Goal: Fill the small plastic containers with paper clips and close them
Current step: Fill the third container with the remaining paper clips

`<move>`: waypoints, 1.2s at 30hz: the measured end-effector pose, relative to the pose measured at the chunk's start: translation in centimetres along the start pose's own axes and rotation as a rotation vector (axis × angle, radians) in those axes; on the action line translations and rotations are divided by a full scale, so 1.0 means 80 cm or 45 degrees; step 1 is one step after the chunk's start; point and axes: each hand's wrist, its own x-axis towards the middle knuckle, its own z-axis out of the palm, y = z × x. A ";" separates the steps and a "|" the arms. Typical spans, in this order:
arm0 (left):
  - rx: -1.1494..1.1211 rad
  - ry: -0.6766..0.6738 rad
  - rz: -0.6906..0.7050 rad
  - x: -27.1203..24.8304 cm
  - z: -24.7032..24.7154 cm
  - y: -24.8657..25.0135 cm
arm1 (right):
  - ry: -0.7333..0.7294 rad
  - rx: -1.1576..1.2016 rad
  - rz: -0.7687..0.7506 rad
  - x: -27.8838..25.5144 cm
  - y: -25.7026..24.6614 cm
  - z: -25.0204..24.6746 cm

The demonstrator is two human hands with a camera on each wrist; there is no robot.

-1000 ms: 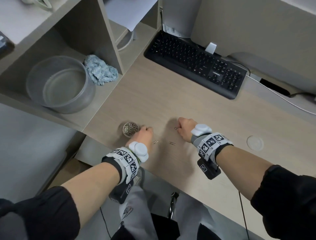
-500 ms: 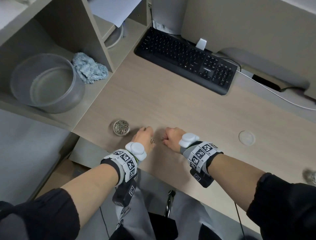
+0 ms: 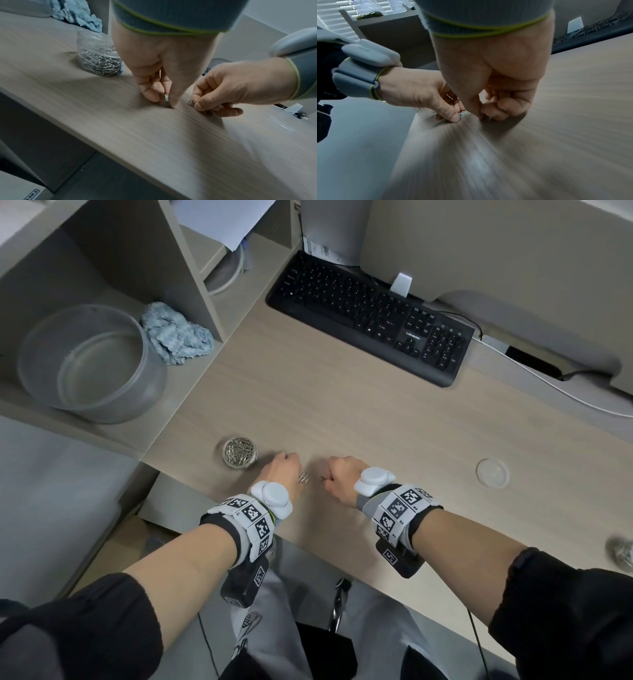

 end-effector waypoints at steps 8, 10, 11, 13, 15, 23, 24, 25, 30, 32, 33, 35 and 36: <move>0.176 -0.090 0.002 0.007 0.003 0.012 | -0.028 -0.003 -0.004 -0.006 0.012 -0.001; 0.197 -0.129 -0.006 0.007 0.000 0.014 | -0.037 -0.014 -0.005 -0.005 0.015 0.002; 0.206 -0.138 -0.004 0.008 -0.001 0.015 | -0.038 -0.017 -0.004 -0.003 0.017 0.004; 0.223 -0.153 -0.001 0.008 -0.003 0.017 | -0.027 -0.020 -0.015 -0.003 0.019 0.007; 0.219 -0.160 -0.001 0.008 -0.003 0.017 | -0.028 -0.026 -0.021 -0.004 0.020 0.007; -0.041 -0.042 0.016 -0.009 -0.005 -0.001 | -0.045 -0.034 -0.041 -0.004 0.022 0.006; -0.077 -0.031 0.011 -0.011 -0.007 -0.005 | -0.043 -0.022 -0.038 -0.003 0.020 0.006; -0.100 -0.026 0.017 -0.015 -0.009 -0.008 | -0.024 -0.005 -0.041 -0.002 0.019 0.006; -0.246 0.125 0.009 -0.030 -0.044 -0.023 | 0.079 0.173 -0.106 0.008 -0.019 -0.021; -0.273 0.199 -0.043 -0.035 -0.065 -0.039 | 0.076 0.284 -0.182 0.012 -0.047 -0.036; -0.289 0.237 -0.077 -0.037 -0.074 -0.050 | 0.068 0.347 -0.213 0.016 -0.061 -0.043; -0.337 0.296 -0.174 -0.037 -0.088 -0.077 | 0.049 0.458 -0.250 0.028 -0.088 -0.051; -0.357 0.314 -0.218 -0.037 -0.093 -0.089 | 0.041 0.485 -0.257 0.034 -0.101 -0.054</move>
